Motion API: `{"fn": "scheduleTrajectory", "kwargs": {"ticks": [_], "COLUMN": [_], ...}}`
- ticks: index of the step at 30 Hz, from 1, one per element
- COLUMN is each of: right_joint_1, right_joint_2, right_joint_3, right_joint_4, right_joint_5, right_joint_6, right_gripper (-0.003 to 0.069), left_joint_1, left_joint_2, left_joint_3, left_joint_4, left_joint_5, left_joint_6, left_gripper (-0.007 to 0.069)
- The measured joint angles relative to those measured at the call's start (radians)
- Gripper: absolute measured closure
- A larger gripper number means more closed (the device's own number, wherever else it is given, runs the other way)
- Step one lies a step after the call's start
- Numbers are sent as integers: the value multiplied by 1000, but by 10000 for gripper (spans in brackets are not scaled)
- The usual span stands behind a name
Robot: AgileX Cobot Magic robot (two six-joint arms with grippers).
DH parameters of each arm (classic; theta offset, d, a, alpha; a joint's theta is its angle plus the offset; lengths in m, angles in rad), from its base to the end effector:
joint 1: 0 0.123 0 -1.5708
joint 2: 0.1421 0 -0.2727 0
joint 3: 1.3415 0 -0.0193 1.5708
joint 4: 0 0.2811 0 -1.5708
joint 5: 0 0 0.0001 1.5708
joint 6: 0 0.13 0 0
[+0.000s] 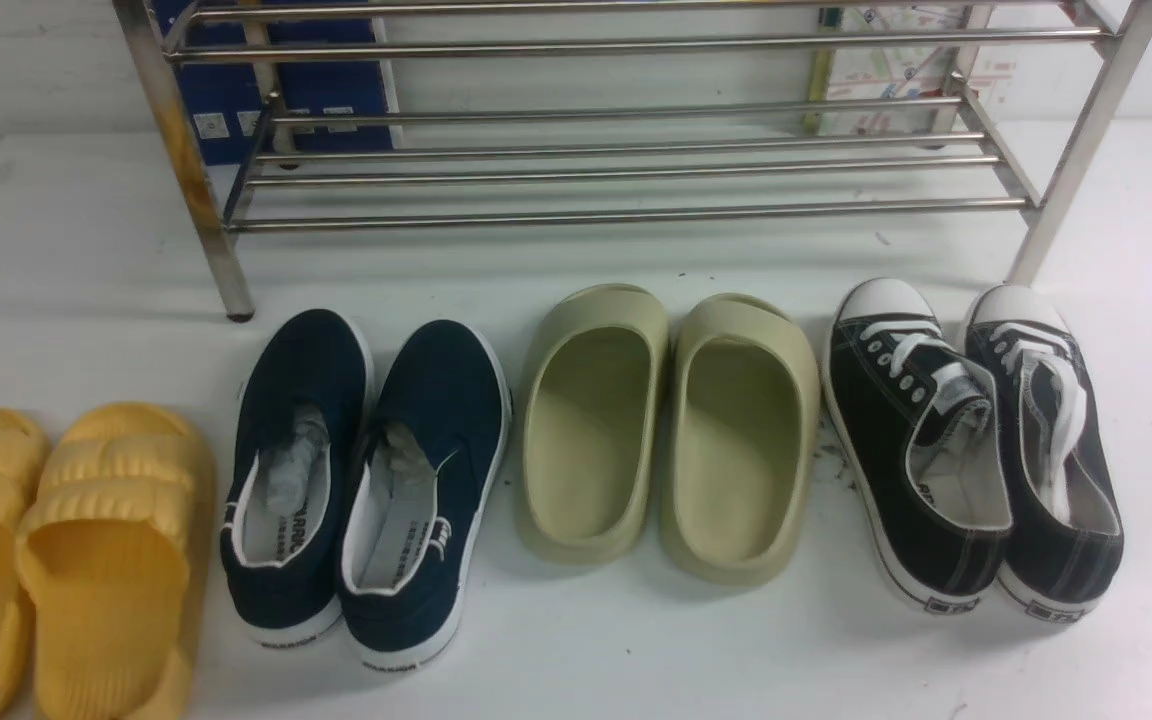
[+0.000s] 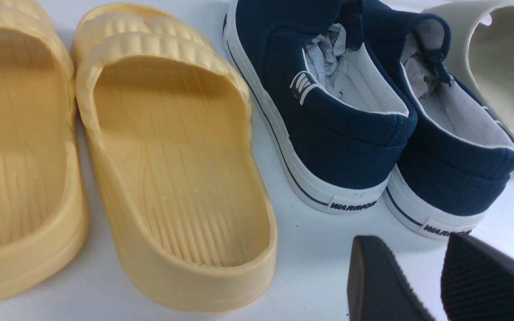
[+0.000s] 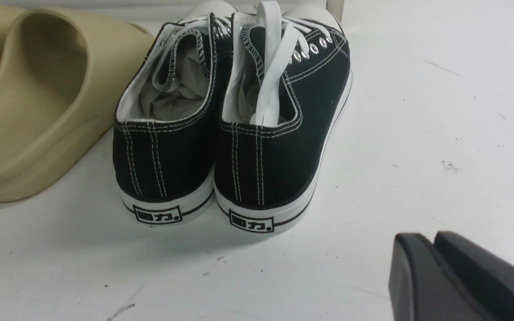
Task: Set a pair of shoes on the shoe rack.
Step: Use the left arm to grab the shoe closest to it
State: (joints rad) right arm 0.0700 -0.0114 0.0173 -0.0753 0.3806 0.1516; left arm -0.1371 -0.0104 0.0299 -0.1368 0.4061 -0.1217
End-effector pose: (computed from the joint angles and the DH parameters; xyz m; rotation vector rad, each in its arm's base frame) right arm 0.1323 0.0056 0.1623 0.0302 1.8695 0.0786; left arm 0.1292 -0.0249 0.1543 -0.0691 1.9163 -0.3111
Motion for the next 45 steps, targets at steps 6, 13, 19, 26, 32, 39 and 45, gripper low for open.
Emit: {"fn": "scheduleTrajectory", "kwargs": {"ticks": [6,13,19,26,32,39,45], "right_joint_1": [0,0,0,0,0,0,0], "right_joint_2": [0,0,0,0,0,0,0], "right_joint_3": [0,0,0,0,0,0,0], "right_joint_4": [0,0,0,0,0,0,0], "right_joint_5": [0,0,0,0,0,0,0], "right_joint_6": [0,0,0,0,0,0,0], "right_gripper": [559,551,545,537,529,520,512], "left_joint_1": [0,0,0,0,0,0,0], "left_joint_2": [0,0,0,0,0,0,34], "left_joint_3": [0,0,0,1,1,-25,-353], "left_joint_4": [0,0,0,0,-71,-163,-167], "left_joint_5": [0,0,0,-105,-383,-843,-754], "left_joint_6": [0,0,0,10,-2,-47,-61], "left_gripper": [387,387,387,387,387,387,387]}}
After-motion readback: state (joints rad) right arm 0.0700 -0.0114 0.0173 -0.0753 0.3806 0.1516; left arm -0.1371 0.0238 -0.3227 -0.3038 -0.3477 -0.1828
